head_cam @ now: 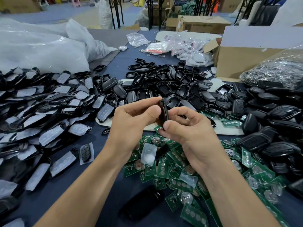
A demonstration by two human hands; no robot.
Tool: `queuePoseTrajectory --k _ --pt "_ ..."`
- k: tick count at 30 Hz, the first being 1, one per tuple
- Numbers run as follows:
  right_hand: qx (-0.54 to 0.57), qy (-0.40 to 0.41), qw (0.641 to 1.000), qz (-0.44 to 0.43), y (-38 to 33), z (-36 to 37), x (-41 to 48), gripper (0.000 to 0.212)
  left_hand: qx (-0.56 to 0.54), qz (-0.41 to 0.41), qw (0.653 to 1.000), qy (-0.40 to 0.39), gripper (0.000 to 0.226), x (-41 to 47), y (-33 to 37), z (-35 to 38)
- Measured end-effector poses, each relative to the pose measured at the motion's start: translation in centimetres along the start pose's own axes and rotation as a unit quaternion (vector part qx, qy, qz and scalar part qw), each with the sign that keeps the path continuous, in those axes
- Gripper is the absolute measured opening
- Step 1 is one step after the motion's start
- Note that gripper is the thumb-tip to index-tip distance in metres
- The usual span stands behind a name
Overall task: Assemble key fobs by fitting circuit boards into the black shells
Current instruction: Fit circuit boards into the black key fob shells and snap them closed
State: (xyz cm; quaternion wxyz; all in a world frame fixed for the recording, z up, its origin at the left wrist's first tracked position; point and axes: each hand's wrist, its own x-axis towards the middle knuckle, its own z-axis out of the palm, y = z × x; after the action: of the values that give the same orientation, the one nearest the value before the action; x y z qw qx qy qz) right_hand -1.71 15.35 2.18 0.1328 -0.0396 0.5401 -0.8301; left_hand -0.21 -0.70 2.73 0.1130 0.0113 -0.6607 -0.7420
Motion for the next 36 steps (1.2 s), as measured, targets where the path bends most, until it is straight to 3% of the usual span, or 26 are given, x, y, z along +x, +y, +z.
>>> queuePoseTrajectory --k 3,7,11,16,21,24,27,31,36 --pt "0.098 -0.043 0.99 0.093 -0.5 0.0 -0.1 0.028 -0.023 -0.036 0.998 -0.05 0.027 0.3 0.1 -0.4" --pt "0.136 -0.067 0.977 0.15 -1.0 -0.1 -0.2 0.028 -0.075 -0.071 0.99 -0.092 0.032 0.4 0.2 -0.9" --pt "0.082 0.004 0.993 0.084 -0.4 0.6 -0.1 0.03 -0.1 -0.081 0.992 -0.008 0.036 0.5 -0.3 -0.5" --pt "-0.023 0.086 0.995 -0.035 0.4 1.2 -0.3 0.022 -0.096 -0.075 0.992 0.042 0.034 0.3 -0.7 0.2" --pt "-0.011 0.077 0.996 -0.033 0.2 0.8 -0.1 0.017 -0.059 -0.058 0.996 0.013 0.027 0.3 -0.5 -0.3" --pt "-0.092 0.064 0.992 -0.064 0.0 0.4 0.0 0.022 0.012 -0.033 0.999 -0.02 0.039 0.3 -0.3 -0.7" --pt "-0.168 0.057 0.979 -0.098 -0.1 0.0 0.0 0.025 0.034 -0.03 0.999 -0.019 0.028 0.4 -0.2 -0.8" --pt "-0.023 0.063 0.994 -0.089 0.1 0.0 0.1 0.029 -0.032 -0.053 0.998 0.008 0.017 0.2 -0.1 -0.2" --pt "-0.025 0.045 0.99 -0.128 0.4 0.6 0.2 0.038 -0.101 -0.12 0.988 0.007 0.026 -0.1 -0.8 0.5"
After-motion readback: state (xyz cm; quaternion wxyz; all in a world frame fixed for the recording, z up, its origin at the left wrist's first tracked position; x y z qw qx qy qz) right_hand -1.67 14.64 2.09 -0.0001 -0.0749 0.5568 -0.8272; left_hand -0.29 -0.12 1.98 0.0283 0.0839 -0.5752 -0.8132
